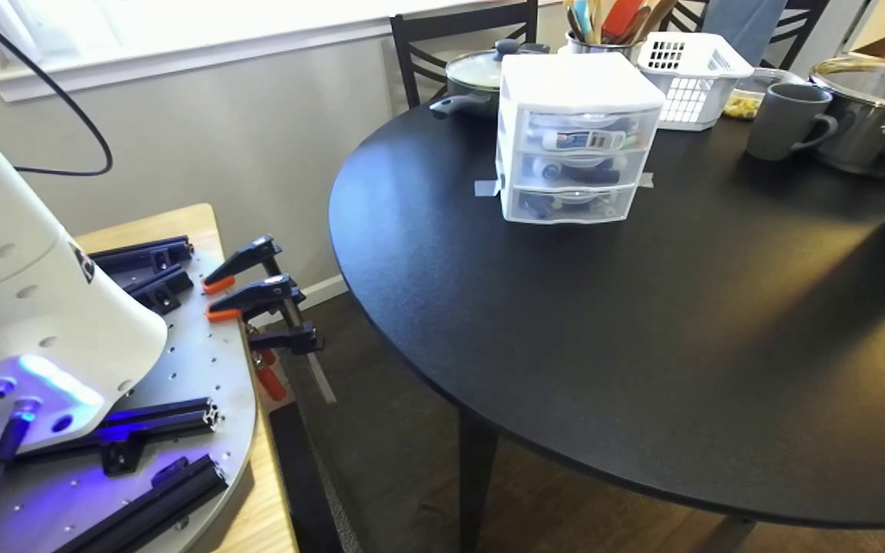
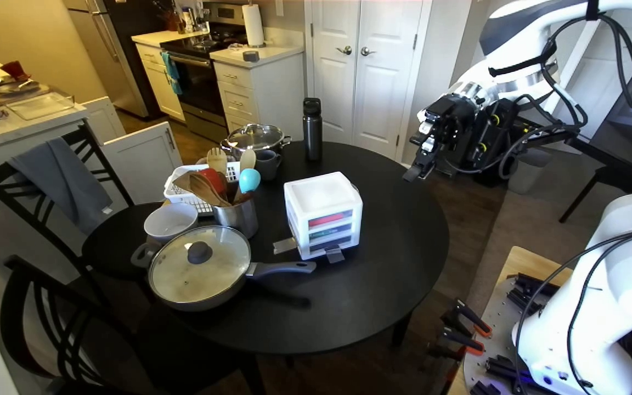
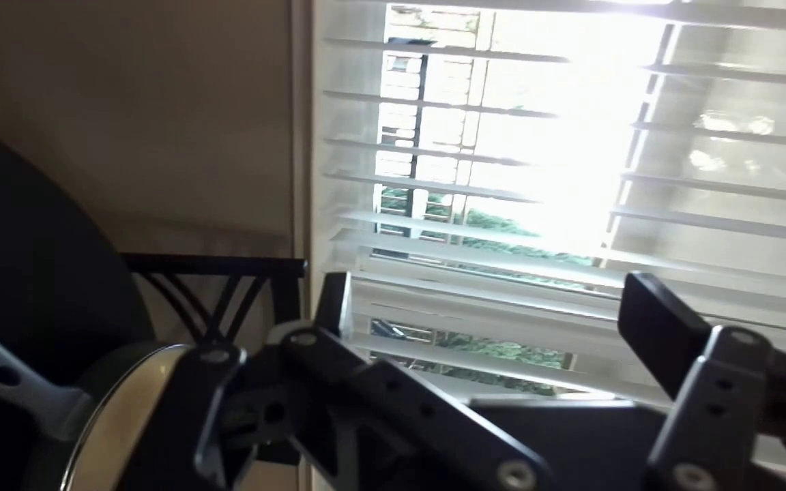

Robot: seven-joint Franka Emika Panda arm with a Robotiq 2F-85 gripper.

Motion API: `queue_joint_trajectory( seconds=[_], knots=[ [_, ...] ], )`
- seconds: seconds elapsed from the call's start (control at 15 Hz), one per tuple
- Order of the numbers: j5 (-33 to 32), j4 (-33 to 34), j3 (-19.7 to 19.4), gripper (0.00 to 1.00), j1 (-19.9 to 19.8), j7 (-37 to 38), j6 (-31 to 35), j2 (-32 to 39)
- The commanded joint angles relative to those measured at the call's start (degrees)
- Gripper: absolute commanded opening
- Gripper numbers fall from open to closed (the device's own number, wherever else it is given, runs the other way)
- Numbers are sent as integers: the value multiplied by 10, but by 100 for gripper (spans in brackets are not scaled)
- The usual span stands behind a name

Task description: Open the first top drawer

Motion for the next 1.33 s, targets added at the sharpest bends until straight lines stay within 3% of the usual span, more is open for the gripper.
queue_joint_trajectory(
  seconds=[0.0,0.27,0.93,1.27],
  knots=[
    [22,6,65,100,-83,-19,-45,29],
    [18,6,92,100,-107,-17,-40,29],
    [18,6,93,100,-108,-16,-40,29],
    [19,38,56,100,-144,-80,-163,108]
  ],
)
